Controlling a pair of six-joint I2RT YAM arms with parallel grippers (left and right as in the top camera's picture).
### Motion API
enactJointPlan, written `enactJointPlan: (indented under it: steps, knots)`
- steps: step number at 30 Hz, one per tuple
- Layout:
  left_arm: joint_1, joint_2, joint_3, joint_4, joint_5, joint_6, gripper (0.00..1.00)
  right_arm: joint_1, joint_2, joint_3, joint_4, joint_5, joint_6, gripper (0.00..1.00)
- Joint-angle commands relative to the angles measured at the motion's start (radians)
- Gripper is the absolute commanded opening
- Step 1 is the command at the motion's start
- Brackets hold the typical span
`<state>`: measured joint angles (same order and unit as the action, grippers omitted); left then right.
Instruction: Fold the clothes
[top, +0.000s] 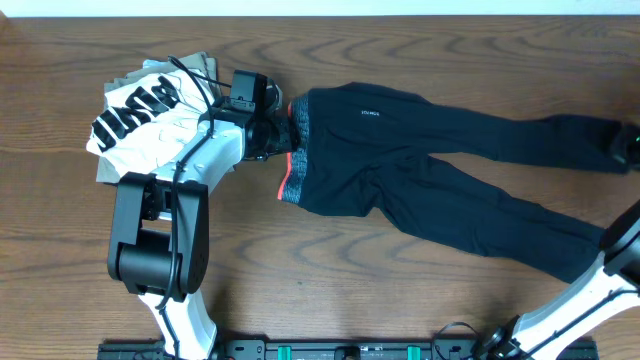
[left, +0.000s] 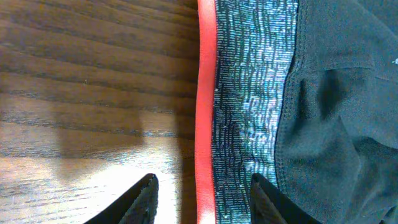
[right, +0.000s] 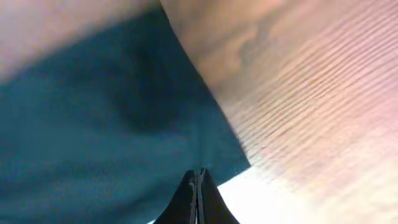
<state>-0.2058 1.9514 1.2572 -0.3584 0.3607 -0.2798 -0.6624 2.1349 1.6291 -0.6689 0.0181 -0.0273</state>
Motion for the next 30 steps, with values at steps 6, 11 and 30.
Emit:
enactJointPlan:
  steps: [6, 11, 30]
  knots:
    - [0.003, -0.011, 0.007, 0.002, 0.006, 0.018, 0.48, 0.057, -0.132, 0.002, 0.053, 0.032, 0.023, 0.05]
    - [0.003, -0.011, 0.007, 0.001, 0.006, 0.018, 0.48, 0.01, -0.087, 0.001, 0.036, -0.015, -0.026, 0.18]
    - [0.003, -0.011, 0.007, 0.0, 0.006, 0.017, 0.49, -0.24, 0.186, 0.001, 0.013, -0.454, -0.18, 0.22]
